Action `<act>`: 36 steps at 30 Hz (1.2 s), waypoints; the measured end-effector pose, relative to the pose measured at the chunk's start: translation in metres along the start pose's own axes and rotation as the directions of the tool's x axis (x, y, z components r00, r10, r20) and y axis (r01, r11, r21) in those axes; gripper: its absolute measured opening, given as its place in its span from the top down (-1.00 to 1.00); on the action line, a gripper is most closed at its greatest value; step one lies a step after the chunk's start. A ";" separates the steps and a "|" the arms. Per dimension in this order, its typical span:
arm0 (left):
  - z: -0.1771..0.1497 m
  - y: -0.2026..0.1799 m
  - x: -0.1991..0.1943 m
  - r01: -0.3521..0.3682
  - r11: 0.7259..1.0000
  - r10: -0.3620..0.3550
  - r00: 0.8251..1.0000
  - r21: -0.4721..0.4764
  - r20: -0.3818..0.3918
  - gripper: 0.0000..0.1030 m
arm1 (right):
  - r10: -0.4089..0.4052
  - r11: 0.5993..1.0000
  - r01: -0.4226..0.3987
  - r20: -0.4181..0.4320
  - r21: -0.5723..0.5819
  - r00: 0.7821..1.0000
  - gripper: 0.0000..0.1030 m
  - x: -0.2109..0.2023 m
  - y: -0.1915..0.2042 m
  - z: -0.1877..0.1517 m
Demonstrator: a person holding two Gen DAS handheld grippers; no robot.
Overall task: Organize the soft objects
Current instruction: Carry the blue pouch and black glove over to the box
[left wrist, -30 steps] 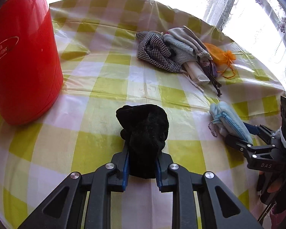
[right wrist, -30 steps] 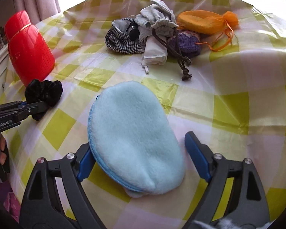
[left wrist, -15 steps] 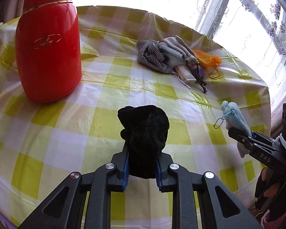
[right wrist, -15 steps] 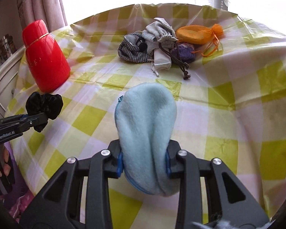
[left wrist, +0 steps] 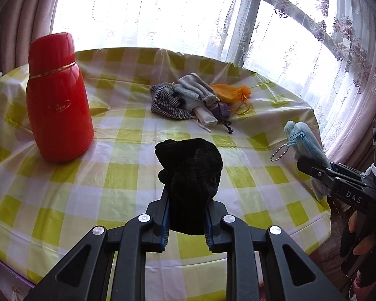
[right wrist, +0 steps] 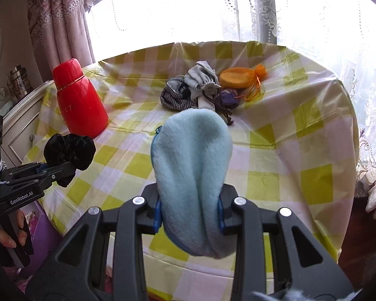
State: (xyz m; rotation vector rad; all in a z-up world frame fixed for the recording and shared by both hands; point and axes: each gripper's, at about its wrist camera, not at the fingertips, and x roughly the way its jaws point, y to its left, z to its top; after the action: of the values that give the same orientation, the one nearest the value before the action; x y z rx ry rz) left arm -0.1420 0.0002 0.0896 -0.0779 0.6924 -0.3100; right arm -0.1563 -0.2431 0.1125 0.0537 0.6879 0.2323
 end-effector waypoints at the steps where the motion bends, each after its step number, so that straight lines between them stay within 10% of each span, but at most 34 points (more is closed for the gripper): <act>1: 0.003 -0.003 -0.006 0.003 1.000 -0.003 1.000 0.009 0.016 0.55 | -0.010 1.000 0.010 0.016 -0.007 1.000 0.29 -0.007 0.001 0.002; 17: 0.032 -0.023 -0.093 0.006 0.996 -0.024 0.979 0.092 0.200 0.55 | -0.032 0.998 0.043 0.236 -0.043 0.971 0.29 -0.091 0.024 0.046; 26: 0.010 0.005 -0.114 -0.126 0.988 0.110 0.981 0.091 0.163 0.55 | 0.056 0.992 -0.025 0.258 -0.122 0.964 0.28 -0.101 0.064 0.047; 36: -0.023 0.054 -0.171 -0.295 0.955 0.289 0.933 -0.005 0.214 0.55 | 0.238 0.942 -0.168 0.225 -0.292 0.945 0.28 -0.100 0.139 0.040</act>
State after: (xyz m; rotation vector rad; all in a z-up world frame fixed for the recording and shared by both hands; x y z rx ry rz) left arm -0.2664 0.1049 0.1678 0.0190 0.4779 -0.0228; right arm -0.2328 -0.1300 0.2228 -0.1046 0.3858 0.5094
